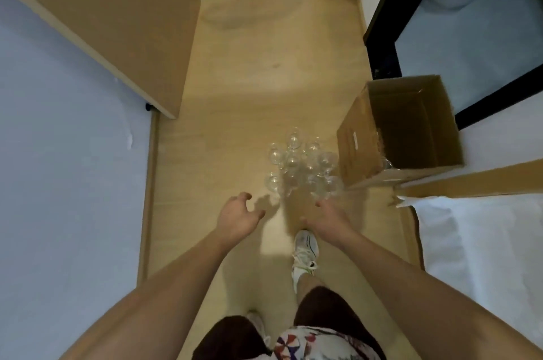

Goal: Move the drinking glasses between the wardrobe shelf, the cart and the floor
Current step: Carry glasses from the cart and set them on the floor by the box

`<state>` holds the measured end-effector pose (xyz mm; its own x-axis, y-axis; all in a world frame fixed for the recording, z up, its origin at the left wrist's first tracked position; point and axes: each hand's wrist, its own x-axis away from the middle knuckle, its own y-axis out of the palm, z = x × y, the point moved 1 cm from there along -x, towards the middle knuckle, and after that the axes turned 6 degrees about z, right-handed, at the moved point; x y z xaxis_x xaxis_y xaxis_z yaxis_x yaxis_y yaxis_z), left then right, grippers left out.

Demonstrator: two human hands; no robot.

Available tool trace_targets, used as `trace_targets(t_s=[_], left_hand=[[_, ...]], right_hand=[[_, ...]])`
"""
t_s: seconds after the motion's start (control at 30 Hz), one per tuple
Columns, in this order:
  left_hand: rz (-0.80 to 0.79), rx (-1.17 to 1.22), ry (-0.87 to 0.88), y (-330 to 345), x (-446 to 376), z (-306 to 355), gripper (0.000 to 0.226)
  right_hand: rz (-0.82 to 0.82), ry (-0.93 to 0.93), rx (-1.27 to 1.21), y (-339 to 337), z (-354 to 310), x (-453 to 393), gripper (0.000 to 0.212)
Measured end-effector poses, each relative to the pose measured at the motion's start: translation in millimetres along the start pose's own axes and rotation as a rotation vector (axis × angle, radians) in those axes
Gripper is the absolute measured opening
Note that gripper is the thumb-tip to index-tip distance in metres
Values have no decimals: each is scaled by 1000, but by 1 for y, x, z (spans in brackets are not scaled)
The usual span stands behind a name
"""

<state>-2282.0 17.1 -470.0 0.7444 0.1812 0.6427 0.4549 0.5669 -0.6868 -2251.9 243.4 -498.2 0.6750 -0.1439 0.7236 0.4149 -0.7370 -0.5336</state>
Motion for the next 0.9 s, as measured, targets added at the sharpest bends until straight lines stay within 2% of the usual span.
trace_targets(t_s=[0.07,0.2,0.33,0.57,0.83,0.9], left_hand=[[-3,29,-50,11,-18,3,60],[-38,77,-143,41,-57,-1,57],[-95,106,-202,79,-100,-16,58],[-199,62,-170,173,-207,-58,59],[-265,243,-308,289,-342,-127,60],[-285,230,-305,319,-372,-137,46]], right_hand=[[-51,41,-29,1,4,-25,79],[-88,87,-39,12,14,-75,69],[-110,147,-19,41,23,-123,72],[-82,330,-197,136,55,-231,68],[-28,522,-436,252,107,-361,66],[20,580,-550,277,122,-391,62]])
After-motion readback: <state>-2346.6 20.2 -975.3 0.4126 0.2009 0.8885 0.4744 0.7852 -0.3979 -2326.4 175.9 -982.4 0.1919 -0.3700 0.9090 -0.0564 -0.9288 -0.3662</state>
